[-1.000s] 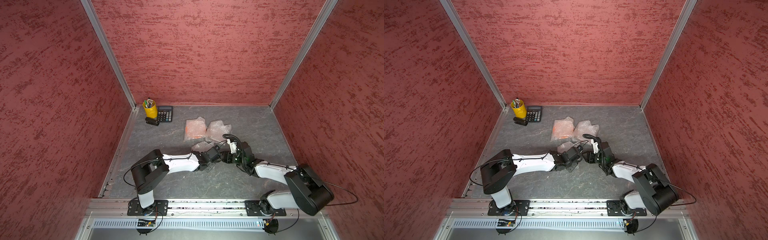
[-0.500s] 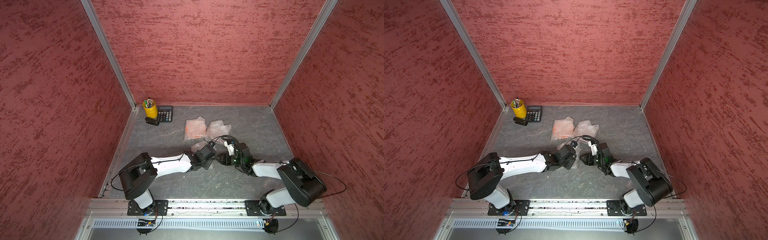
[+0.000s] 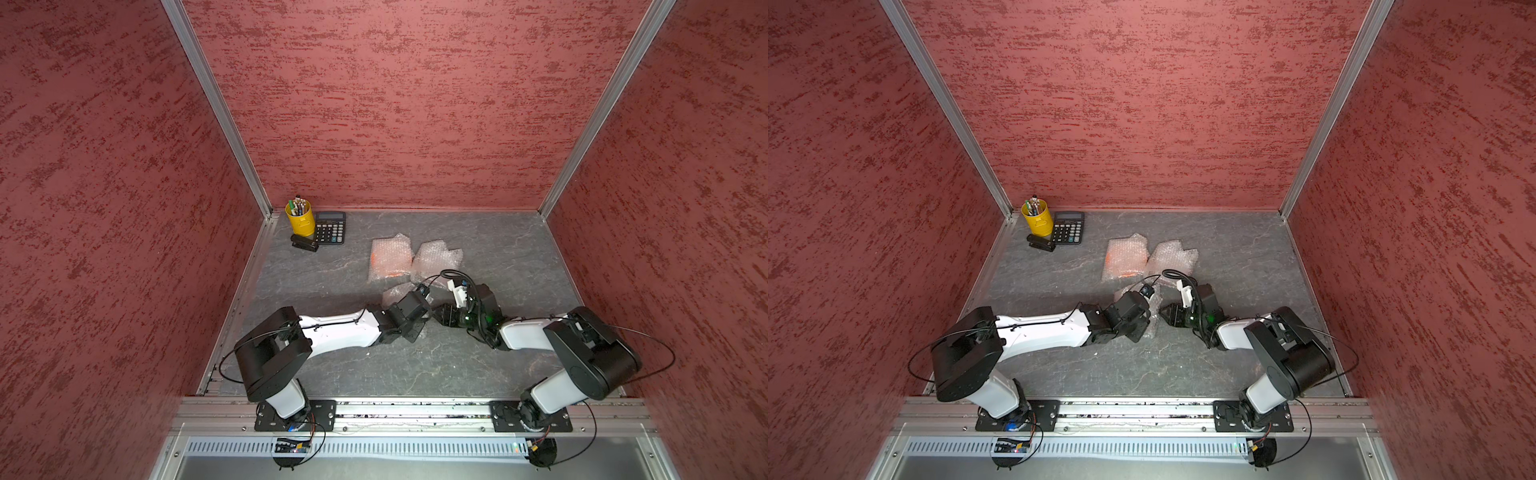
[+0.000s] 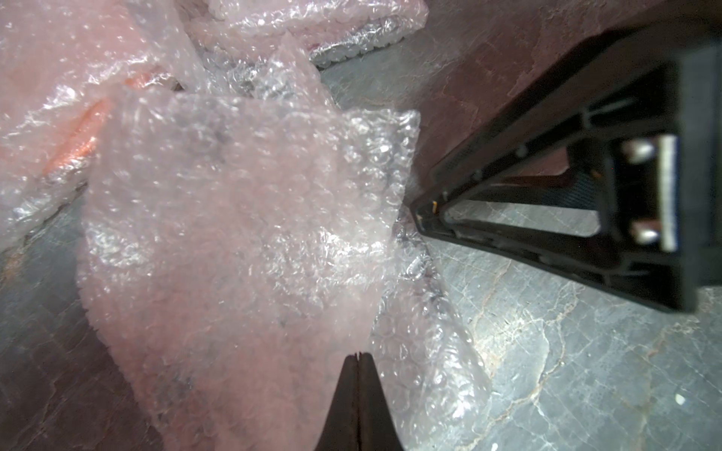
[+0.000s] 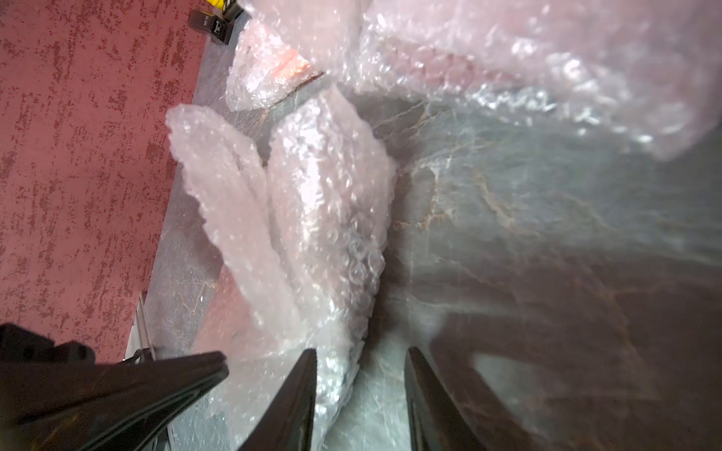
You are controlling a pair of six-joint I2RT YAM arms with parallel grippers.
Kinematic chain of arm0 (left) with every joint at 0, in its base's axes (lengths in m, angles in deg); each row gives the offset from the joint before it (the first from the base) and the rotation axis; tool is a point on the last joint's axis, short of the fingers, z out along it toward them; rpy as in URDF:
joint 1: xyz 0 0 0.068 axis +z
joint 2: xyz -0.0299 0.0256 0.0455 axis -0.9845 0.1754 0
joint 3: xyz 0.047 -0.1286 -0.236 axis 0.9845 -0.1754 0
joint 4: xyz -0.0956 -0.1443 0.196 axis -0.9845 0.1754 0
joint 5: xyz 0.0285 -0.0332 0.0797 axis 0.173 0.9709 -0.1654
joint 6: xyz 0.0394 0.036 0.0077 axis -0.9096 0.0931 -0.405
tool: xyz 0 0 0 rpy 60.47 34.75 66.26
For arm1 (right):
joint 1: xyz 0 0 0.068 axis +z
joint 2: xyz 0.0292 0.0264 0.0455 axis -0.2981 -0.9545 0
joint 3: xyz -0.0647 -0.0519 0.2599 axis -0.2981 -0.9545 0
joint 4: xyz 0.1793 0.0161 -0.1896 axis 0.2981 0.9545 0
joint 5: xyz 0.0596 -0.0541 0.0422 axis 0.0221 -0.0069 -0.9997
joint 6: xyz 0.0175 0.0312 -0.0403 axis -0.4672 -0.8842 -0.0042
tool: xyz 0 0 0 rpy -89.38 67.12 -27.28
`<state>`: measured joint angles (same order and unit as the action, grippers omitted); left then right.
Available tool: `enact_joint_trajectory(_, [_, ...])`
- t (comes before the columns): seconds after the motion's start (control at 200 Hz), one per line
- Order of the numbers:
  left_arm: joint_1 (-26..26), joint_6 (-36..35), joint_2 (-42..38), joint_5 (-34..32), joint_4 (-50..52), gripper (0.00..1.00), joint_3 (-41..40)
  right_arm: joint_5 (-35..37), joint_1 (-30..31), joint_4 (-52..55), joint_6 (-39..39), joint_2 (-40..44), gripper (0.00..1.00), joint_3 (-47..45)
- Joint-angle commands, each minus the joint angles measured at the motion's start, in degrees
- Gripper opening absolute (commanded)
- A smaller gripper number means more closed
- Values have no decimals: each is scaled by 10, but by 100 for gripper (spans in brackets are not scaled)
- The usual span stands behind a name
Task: Unpack dinner plates from bubble wrap
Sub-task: Unwrap the bubble wrap at the center of the board.
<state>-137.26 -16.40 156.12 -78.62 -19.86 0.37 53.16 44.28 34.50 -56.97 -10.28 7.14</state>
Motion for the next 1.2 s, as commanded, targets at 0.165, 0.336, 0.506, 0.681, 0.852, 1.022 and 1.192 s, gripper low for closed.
enact_joint_trajectory(0.165, [3,-8,-11,15,-17,0,-9,4,1,-38,-12,-31,40,39])
enact_joint_trajectory(0.336, [2,-9,-13,18,-19,0,-11,-4,1,-35,-8,-54,37,47])
enact_joint_trajectory(0.506, [2,-14,-21,25,-27,0,-17,-10,1,-40,-7,-69,26,47])
enact_joint_trajectory(0.681, [2,-15,-38,19,-33,0,-30,15,1,-30,-7,-69,9,44])
enact_joint_trajectory(0.852, [2,-11,-56,3,-35,0,-42,31,1,-19,-4,-71,0,43])
enact_joint_trajectory(1.022, [1,-10,-73,-5,-43,0,-53,41,1,-11,-1,-68,0,45])
enact_joint_trajectory(1.192, [2,-15,-88,6,-57,0,-70,40,1,-12,-4,-67,0,45])
